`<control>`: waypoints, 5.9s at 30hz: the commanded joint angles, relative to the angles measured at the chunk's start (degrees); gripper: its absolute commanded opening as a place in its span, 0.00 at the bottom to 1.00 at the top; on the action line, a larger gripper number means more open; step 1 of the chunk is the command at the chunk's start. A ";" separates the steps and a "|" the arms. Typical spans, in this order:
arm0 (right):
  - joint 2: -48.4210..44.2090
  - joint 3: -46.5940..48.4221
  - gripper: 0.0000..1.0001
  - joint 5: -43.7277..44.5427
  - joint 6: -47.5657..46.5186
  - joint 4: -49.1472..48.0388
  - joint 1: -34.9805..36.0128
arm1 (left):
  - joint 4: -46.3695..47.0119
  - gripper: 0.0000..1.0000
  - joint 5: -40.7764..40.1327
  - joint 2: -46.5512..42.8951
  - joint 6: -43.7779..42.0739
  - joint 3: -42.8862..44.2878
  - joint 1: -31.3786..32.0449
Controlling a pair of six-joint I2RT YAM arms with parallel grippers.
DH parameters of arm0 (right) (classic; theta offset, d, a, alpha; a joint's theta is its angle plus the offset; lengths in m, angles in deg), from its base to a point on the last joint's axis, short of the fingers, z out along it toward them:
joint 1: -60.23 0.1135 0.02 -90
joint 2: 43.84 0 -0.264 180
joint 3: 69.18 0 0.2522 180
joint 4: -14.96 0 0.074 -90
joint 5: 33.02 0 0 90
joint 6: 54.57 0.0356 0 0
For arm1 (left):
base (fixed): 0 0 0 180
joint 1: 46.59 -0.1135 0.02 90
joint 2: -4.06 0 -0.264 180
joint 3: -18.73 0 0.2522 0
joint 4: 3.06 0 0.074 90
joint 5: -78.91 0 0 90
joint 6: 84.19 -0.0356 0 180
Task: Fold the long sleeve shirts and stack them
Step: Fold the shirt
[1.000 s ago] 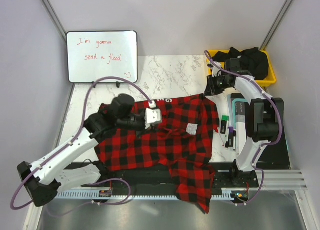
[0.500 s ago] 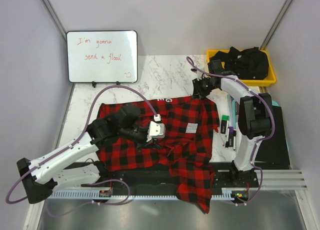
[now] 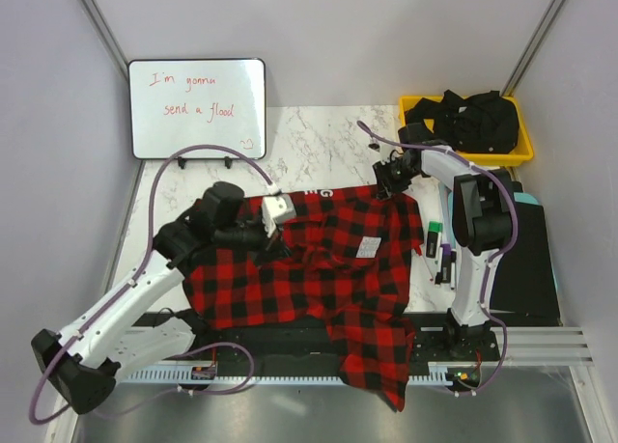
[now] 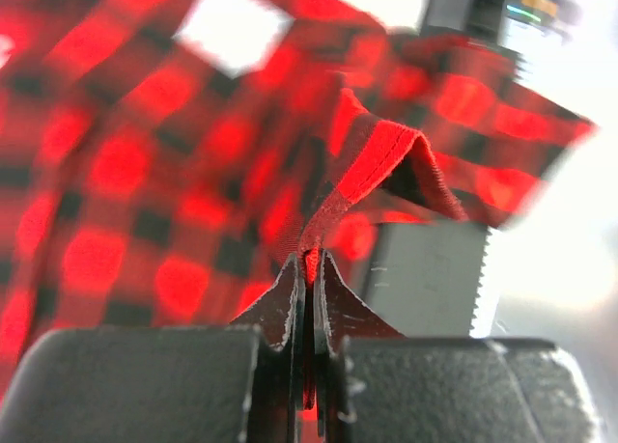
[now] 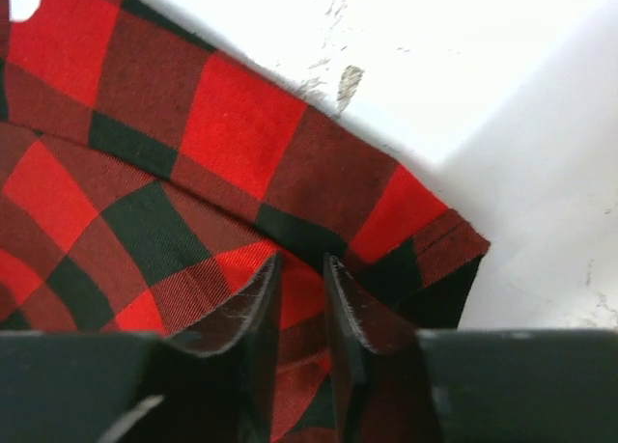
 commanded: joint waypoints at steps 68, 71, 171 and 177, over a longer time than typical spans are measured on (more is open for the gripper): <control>14.40 19.94 0.49 2.61 -7.24 7.67 10.15 | 0.44 0.42 -26.58 63.40 -14.11 27.93 -54.04; 12.76 22.50 0.52 2.26 -7.68 8.54 10.06 | -0.96 0.44 -22.29 60.88 -14.82 28.74 -54.40; -12.41 -23.31 0.33 17.81 -3.29 -0.77 4.88 | -2.02 0.47 -18.49 60.85 -11.48 24.33 -56.24; -6.86 -13.46 0.35 17.64 -2.23 -0.42 4.53 | -2.63 0.46 -17.80 66.56 -9.90 31.72 -56.24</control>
